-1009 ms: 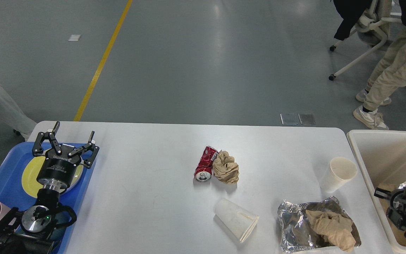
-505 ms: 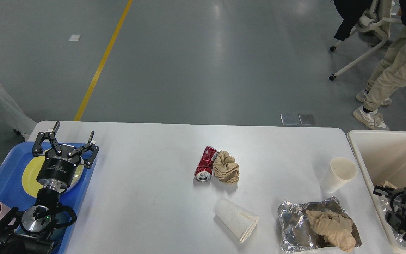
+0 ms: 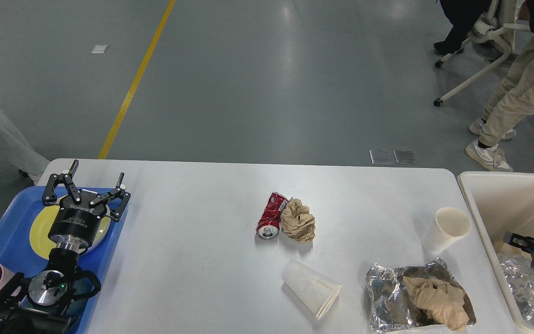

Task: Tidy desktop
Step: 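Raise the right gripper out of the white bin, then move the right gripper to the white paper cup and grasp it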

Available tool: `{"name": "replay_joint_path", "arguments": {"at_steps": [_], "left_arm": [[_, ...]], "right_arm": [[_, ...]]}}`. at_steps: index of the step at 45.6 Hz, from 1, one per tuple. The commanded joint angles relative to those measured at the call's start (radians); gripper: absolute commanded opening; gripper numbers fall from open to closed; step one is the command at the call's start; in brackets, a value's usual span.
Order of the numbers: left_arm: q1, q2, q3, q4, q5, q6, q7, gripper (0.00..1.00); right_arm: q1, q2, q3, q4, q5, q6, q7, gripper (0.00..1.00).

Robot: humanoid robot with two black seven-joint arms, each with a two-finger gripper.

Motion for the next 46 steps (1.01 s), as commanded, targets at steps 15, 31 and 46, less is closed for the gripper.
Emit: {"name": "replay_joint_path", "arguments": {"at_steps": [15, 31, 46], "left_arm": [[0.000, 0.000, 0.000, 0.000, 0.000, 0.000, 0.000, 0.96], [0.000, 0.000, 0.000, 0.000, 0.000, 0.000, 0.000, 0.96], [0.000, 0.000, -0.002, 0.000, 0.000, 0.002, -0.002, 0.96]], "right_arm": [[0.843, -0.076, -0.503, 0.724, 0.002, 0.308, -0.050, 1.00], [1.306, 0.073, -0.511, 0.956, 0.012, 0.796, -0.051, 1.00], [1.585, 0.231, -0.471, 1.229, 0.158, 0.738, -0.040, 0.95]]}}
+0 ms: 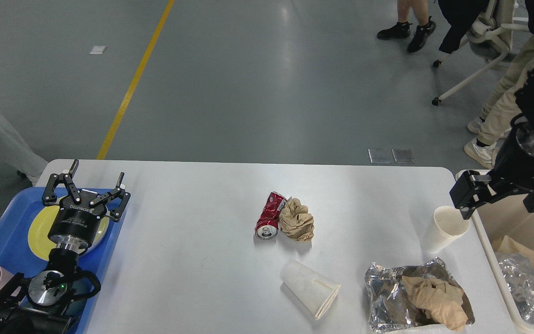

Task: Tidy desktop
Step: 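Move the right gripper to the white paper cup and grasp it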

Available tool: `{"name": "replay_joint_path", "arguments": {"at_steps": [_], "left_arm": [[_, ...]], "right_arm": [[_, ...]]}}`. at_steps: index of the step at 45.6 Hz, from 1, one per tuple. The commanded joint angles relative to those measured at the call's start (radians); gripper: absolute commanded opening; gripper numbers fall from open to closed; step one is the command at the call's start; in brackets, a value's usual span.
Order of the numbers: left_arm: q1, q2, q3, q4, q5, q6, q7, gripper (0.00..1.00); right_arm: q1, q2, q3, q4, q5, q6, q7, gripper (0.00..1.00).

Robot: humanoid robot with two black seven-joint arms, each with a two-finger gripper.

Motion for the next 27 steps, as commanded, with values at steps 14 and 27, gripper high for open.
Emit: {"name": "replay_joint_path", "arguments": {"at_steps": [14, 27], "left_arm": [[0.000, 0.000, -0.001, 0.000, 0.000, 0.000, 0.000, 0.97], [0.000, 0.000, -0.001, 0.000, 0.000, 0.000, 0.000, 0.96]], "right_arm": [[0.048, 0.031, 0.056, 0.071, 0.050, -0.091, 0.002, 0.94], [-0.203, 0.018, 0.027, -0.031, 0.048, -0.318, -0.002, 0.94]]}}
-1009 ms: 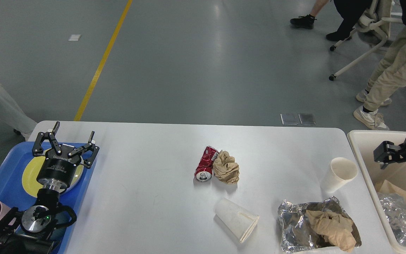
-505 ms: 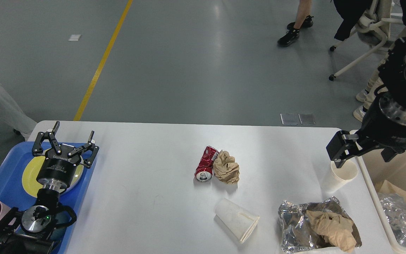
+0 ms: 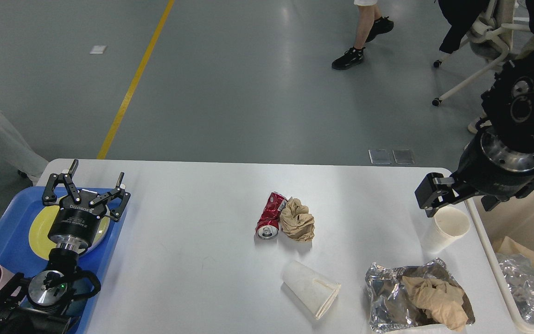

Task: Tidy desktop
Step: 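Move the right gripper to the white paper cup and grasp it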

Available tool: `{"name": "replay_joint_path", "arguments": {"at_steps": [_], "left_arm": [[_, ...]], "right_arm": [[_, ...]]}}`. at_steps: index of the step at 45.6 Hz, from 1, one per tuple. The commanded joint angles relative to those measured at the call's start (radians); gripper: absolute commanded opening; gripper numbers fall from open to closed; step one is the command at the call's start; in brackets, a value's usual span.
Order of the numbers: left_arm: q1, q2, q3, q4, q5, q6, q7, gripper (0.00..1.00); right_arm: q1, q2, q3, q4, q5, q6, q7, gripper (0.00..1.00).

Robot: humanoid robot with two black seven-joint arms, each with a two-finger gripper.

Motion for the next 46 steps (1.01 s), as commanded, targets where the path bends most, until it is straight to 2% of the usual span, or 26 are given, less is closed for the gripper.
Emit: {"name": "replay_joint_path", "arguments": {"at_steps": [1, 11, 24, 37, 46], "left_arm": [[0.000, 0.000, 0.000, 0.000, 0.000, -0.001, 0.000, 0.97], [0.000, 0.000, 0.000, 0.000, 0.000, -0.001, 0.000, 0.97], [0.000, 0.000, 0.000, 0.000, 0.000, -0.001, 0.000, 0.97], [0.000, 0.000, 0.000, 0.000, 0.000, -0.001, 0.000, 0.97], [0.000, 0.000, 0.000, 0.000, 0.000, -0.001, 0.000, 0.97]], "right_arm": [[-0.144, -0.015, -0.016, -0.061, 0.003, -0.138, -0.001, 0.94], [-0.419, -0.052, -0.006, -0.285, 0.018, -0.186, -0.001, 0.94], [-0.721, -0.110, 0.036, -0.611, 0.135, -0.189, -0.001, 0.94], [-0.973, -0.114, 0.201, -0.794, 0.148, -0.226, -0.002, 0.94], [-1.016, -0.100, 0.220, -0.837, 0.148, -0.263, -0.002, 0.93]]}}
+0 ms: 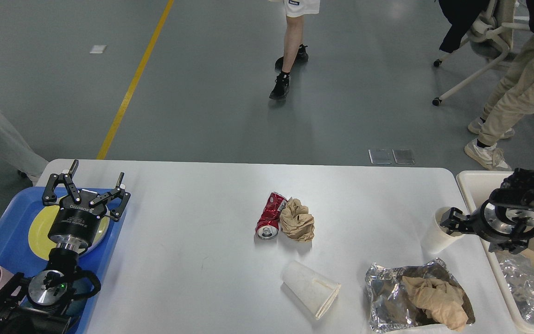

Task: Tidy desktop
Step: 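Move the right gripper to the white paper cup and grasp it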

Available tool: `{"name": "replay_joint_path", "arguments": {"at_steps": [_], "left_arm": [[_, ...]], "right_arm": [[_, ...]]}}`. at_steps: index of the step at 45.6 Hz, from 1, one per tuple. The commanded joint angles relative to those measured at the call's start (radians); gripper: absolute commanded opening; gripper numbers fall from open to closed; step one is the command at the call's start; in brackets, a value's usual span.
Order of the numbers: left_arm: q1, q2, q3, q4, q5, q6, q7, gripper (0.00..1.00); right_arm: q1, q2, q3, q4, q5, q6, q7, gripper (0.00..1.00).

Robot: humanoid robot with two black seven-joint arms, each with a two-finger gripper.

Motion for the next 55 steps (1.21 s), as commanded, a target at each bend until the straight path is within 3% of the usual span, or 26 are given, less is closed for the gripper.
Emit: {"name": "replay_joint_path", "arguments": {"at_steps": [1, 9, 13, 18, 21, 50, 55], "left_arm": [[0.000, 0.000, 0.000, 0.000, 0.000, 0.000, 0.000, 0.97], [0.000, 0.000, 0.000, 0.000, 0.000, 0.000, 0.000, 0.96], [0.000, 0.000, 0.000, 0.000, 0.000, 0.000, 0.000, 0.97], [0.000, 0.000, 0.000, 0.000, 0.000, 0.000, 0.000, 0.97], [0.000, 0.000, 0.000, 0.000, 0.000, 0.000, 0.000, 0.97], [0.000, 0.000, 0.000, 0.000, 0.000, 0.000, 0.000, 0.97], [0.000, 0.000, 0.000, 0.000, 0.000, 0.000, 0.000, 0.97]], "right_arm": [[-0.029, 0.010, 0.015, -0.025, 0.001, -0.033, 0.000, 0.93], [-0.052, 0.010, 0.029, -0.024, 0.001, -0.108, 0.000, 0.66], [-0.062, 0.010, 0.033, -0.022, 0.001, -0.110, 0.001, 0.43], [-0.063, 0.010, 0.036, -0.016, 0.001, -0.110, 0.002, 0.21], [-0.065, 0.010, 0.044, -0.012, 0.001, -0.110, 0.002, 0.00], [-0.051, 0.010, 0.064, 0.010, 0.002, -0.110, -0.002, 0.00], [0.012, -0.006, 0.061, 0.069, 0.002, -0.091, -0.011, 0.00]]}}
